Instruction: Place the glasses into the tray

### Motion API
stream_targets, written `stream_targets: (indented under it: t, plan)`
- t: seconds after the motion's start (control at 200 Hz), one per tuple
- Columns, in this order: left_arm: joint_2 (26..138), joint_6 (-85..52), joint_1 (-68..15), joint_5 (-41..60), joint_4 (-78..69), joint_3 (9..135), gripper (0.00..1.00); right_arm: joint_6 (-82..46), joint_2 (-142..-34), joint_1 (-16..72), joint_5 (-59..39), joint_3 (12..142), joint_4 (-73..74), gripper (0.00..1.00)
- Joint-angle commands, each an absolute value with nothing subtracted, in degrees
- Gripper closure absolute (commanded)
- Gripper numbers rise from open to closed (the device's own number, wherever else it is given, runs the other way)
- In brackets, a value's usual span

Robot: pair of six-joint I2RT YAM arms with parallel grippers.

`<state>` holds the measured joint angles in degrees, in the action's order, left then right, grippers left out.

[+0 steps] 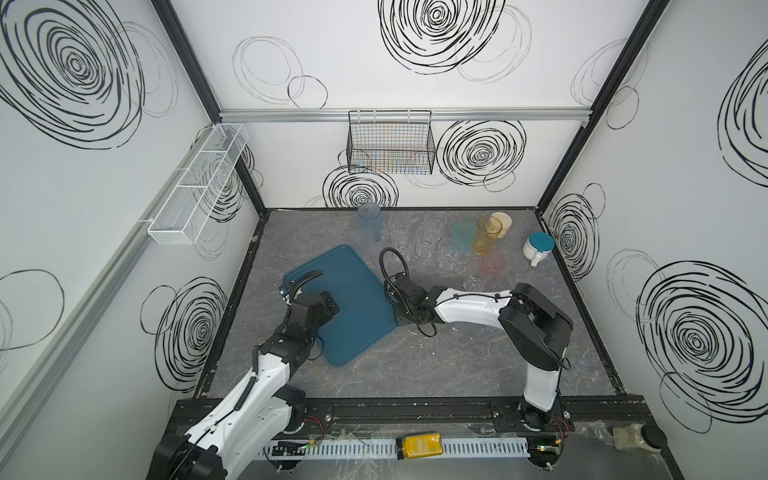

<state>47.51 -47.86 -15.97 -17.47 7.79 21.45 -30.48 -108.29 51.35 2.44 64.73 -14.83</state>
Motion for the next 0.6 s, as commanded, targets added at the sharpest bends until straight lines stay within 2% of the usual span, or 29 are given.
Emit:
stream_targets:
  t: [0.0,0.265,0.595]
  plan:
    - [45.8,-48.4,-15.5,-19.3,9.0,23.7,0.04,-22.6,-107.8,51.3,8.2,65.7,-21.5,0.89]
    - [44.5,-49.9,-15.2,-19.2,8.6,23.0,0.04,-10.6,-106.2,51.1,17.2,66.0,-22.5,0.99]
    - [46.7,-49.2,-22.2,-25.3,9.6,25.9,0.04,3.8,-112.3,52.0,28.9,72.5,-26.3,0.99]
